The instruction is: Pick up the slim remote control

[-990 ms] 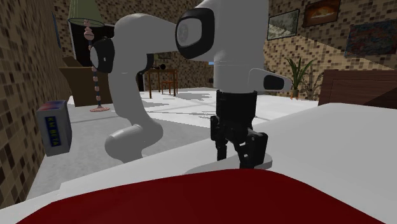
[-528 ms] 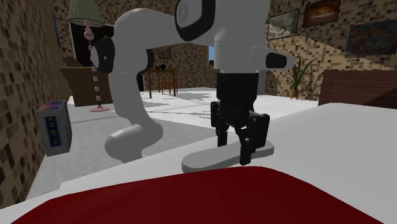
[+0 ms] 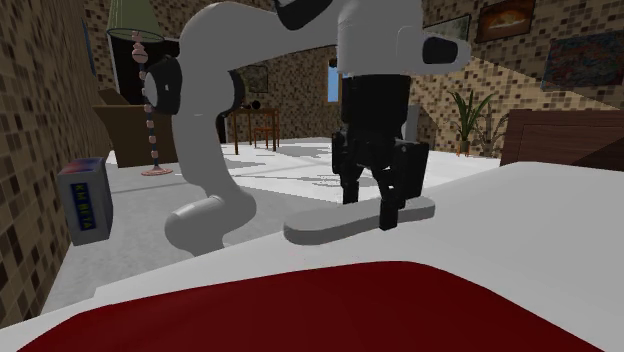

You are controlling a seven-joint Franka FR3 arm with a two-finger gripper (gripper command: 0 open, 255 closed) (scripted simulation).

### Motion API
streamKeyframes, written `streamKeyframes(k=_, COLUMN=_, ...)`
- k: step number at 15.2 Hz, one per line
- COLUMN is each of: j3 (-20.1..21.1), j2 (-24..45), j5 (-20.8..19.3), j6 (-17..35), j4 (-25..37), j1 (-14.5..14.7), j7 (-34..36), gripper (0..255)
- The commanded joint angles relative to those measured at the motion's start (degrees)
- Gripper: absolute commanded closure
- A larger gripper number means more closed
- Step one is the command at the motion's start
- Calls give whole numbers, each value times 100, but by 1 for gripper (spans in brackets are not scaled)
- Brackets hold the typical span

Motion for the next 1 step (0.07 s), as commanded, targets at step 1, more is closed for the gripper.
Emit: streamKeyframes(k=1, j3=6, j2=-4, j5=1, j6=-52, j4=49, j1=4, j7=9, gripper=255)
